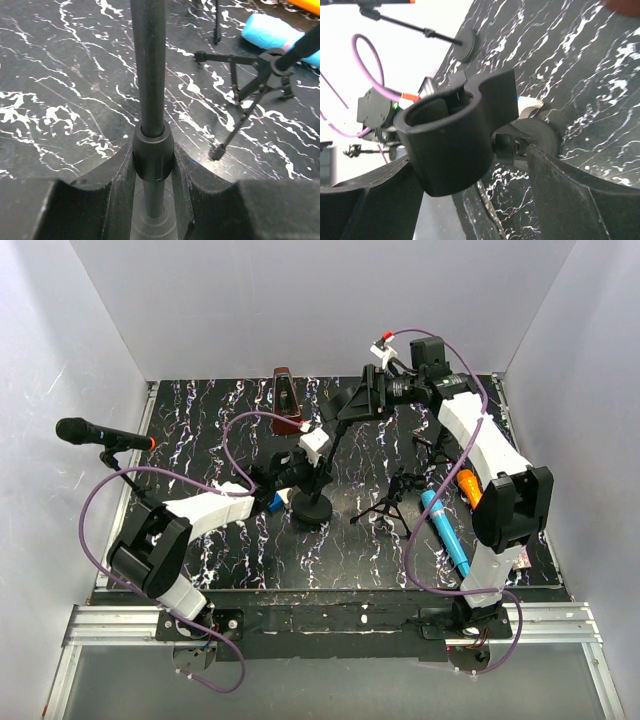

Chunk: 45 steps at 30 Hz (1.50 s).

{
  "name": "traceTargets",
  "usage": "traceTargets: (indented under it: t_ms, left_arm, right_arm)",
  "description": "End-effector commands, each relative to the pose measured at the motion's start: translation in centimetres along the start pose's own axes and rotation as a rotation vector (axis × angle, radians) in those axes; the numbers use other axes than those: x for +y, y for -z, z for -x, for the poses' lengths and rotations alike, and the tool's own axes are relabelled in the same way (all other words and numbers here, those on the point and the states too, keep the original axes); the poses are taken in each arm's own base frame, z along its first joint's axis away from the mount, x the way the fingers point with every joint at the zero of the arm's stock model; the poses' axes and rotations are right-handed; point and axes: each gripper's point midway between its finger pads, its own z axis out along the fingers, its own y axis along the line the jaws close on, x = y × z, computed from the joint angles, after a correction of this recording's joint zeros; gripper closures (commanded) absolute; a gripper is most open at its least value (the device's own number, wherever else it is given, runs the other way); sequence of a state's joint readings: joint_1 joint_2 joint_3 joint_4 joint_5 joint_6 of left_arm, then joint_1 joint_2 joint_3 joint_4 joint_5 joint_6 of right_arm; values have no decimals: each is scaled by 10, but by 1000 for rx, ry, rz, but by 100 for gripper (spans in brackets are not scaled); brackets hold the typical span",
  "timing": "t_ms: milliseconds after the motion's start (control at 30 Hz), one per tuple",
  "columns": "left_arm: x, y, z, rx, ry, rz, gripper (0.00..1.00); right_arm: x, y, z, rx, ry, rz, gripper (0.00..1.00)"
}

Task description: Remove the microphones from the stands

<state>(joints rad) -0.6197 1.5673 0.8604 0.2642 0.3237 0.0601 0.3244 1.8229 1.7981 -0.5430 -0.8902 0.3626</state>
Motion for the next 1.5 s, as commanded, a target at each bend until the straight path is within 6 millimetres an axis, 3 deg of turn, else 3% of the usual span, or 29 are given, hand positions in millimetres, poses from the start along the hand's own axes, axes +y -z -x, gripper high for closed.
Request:
traceTargets:
  t_ms: [0,200,300,400,433,500,533,633,700,800,867,967,1000,1067,1133,1267,1333,1467]
  left_arm:
    - [-19,13,54,-137,40,-151,100]
    - [-25,12,58,-151,54,-189,100]
    - [-25,11,59,-155,58,-190,100]
    - [-24,11,59,-155,59,-184,100]
    - [-23,11,58,-155,61,-176,100]
    - [-17,10,57,-152,60,-141,100]
    - [-9,9,57,-151,58,-95,100]
    - [32,9,50,-138,82,192,100]
    - [44,8,46,-127,89,257,100]
    - [65,15,49,-124,58,446,100]
    - [69,19,55,-120,35,567,100]
    - [57,14,52,-69,44,509,100]
    - [50,13,52,-63,51,469,90]
    - [38,16,52,-69,61,361,48]
    - [33,24,58,-92,98,268,24]
    - [17,34,64,-124,143,-25,14]
    - [5,34,64,-147,99,-144,13]
    - [-16,20,56,-137,82,-325,20]
  right_arm:
    - [26,2,-11,30,54,156,16]
    - [19,-14,-15,28,99,95,13]
    - [18,-30,-17,35,122,80,23]
    - [12,-41,-18,37,118,57,48]
    - [9,-43,-17,34,123,49,52]
    - [2,-45,-15,22,122,12,76]
    - [-3,-45,-12,11,118,-22,97]
    - [-14,-46,-8,-3,71,-111,99]
    - [-11,-49,-9,-1,71,-104,99]
    - [-18,-49,-1,-46,59,-239,99]
    - [-26,-46,3,-81,27,-379,99]
    - [-30,-45,11,-111,9,-486,99]
    - [-27,-47,13,-114,12,-471,99]
    - [-20,-52,12,-93,51,-404,99]
    - [-12,-56,8,-59,81,-291,99]
    - [1,-58,0,-12,145,-1,99]
    - [18,-54,-9,34,148,192,99]
    - [23,-55,-7,49,158,292,99]
